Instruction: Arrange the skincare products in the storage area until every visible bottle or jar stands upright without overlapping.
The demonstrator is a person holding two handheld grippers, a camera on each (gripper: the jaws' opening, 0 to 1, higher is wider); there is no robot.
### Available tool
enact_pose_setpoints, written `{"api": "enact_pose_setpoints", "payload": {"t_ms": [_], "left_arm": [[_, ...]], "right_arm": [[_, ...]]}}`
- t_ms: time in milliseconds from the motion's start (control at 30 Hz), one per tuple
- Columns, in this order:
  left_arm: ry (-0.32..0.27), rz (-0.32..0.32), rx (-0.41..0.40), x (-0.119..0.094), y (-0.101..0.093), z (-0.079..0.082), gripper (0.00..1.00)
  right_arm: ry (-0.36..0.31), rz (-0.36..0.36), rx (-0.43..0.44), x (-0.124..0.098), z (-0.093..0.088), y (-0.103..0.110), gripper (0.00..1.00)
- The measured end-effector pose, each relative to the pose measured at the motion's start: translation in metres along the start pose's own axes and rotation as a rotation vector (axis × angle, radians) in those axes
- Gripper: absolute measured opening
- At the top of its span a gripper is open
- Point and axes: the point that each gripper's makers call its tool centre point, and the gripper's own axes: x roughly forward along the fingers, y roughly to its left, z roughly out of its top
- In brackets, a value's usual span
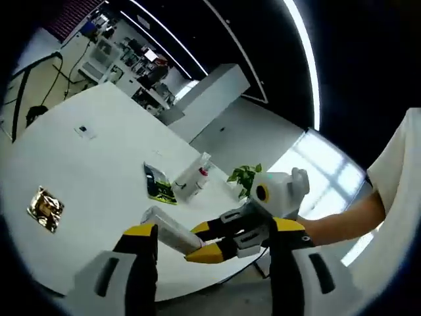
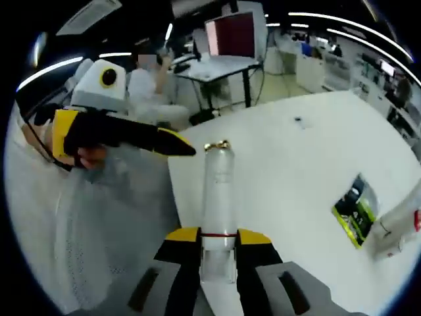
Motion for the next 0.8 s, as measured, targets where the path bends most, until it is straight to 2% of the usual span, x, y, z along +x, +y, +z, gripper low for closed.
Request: {"api": "enact_pose_setpoints", "payload": {"t_ms": [67, 100, 167, 267, 367, 467, 567, 633, 800], "left_arm": [[-0.012, -0.020, -0.013, 0.000, -0.003, 0.002, 0.50], [-0.024, -0.019, -0.013, 0.000, -0.003, 0.004, 0.50], [-0.047, -0.016, -0.014, -0.001, -0.002, 0.008, 0.54], [-0.074, 0.025, -0.003, -0.003, 0.004, 0.013, 0.62], [-0.078, 0.036, 0.028, -0.005, 0.004, 0.014, 0.62], [-0.062, 0.048, 0.053, -0.002, 0.006, 0.012, 0.64], [-0.021, 0.063, 0.096, 0.000, 0.007, 0.004, 0.65], [-0.017, 0.058, 0.117, -0.001, 0.003, 0.002, 0.64], [0.011, 0.044, 0.141, 0.001, -0.002, -0.004, 0.62]], "right_arm": [[0.022, 0.002, -0.017, -0.004, 0.000, 0.003, 0.14], [0.031, 0.000, -0.025, -0.005, -0.002, 0.003, 0.14], [0.049, -0.002, -0.041, -0.007, -0.005, 0.004, 0.14], [0.059, 0.002, -0.061, -0.010, -0.012, 0.002, 0.14], [0.061, -0.003, -0.067, -0.013, -0.015, 0.000, 0.14], [0.014, -0.004, -0.090, -0.015, -0.009, 0.001, 0.14], [-0.038, -0.034, -0.098, -0.019, -0.004, 0.003, 0.14], [-0.074, -0.049, -0.104, -0.021, -0.002, 0.007, 0.14], [-0.116, -0.094, -0.140, -0.030, -0.006, 0.020, 0.14]]}}
